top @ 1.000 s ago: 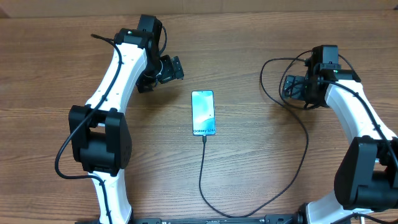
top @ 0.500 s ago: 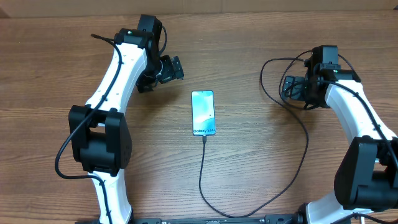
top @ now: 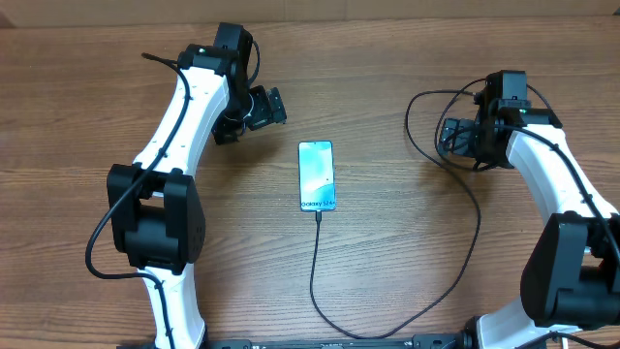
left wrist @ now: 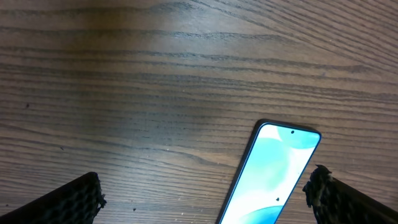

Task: Plug charger to phone and switch on socket

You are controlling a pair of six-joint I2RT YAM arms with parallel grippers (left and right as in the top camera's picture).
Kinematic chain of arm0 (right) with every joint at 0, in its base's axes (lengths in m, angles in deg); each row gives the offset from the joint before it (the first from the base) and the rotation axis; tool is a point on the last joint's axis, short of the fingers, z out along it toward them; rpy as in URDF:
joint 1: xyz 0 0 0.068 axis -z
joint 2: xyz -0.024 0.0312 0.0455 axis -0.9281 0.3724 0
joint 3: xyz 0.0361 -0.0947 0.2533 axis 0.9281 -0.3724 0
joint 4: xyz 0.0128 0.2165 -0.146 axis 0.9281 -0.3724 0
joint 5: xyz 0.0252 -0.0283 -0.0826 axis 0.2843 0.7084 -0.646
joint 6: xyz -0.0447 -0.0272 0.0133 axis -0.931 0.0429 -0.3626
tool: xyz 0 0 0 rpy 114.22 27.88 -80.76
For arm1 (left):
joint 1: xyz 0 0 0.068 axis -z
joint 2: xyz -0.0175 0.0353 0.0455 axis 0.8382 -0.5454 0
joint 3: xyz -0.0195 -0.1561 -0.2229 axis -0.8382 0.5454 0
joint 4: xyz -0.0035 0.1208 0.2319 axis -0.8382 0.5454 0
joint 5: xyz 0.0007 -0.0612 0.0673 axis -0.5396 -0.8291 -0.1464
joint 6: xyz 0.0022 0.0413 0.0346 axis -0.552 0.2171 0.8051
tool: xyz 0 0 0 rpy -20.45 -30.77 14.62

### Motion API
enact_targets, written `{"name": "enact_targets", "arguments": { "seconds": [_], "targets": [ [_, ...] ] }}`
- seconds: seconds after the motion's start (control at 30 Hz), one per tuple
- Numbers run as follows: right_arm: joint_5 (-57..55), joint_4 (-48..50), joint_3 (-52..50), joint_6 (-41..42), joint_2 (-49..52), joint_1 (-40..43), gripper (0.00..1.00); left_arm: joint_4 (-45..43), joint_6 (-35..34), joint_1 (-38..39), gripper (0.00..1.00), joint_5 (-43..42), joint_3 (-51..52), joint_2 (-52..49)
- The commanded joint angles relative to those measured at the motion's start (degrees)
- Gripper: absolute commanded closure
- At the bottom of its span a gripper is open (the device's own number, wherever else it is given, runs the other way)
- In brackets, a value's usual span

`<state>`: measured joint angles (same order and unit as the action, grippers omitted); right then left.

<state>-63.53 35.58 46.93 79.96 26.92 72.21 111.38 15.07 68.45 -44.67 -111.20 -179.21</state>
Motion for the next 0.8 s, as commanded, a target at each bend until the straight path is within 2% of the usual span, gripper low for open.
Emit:
{"name": "enact_targets", "arguments": {
  "seconds": [0.0, 0.33, 0.77],
  "targets": [
    [0.1, 0.2, -0.6, -0.2, -0.8, 0.0, 0.0, -0.1, 0.5, 0.1, 0.0, 0.4, -0.9, 0.9],
    [0.1, 0.2, -0.6, -0.2, -0.8, 0.0, 0.0, -0.1, 0.4, 1.0, 0.0, 0.4, -0.9, 3.1],
    [0.1, 0.2, -0.6, -0.2, -0.8, 0.0, 0.0, -0.1, 0.5, 7.0, 0.0, 0.4, -0.9, 17.7]
  ]
}}
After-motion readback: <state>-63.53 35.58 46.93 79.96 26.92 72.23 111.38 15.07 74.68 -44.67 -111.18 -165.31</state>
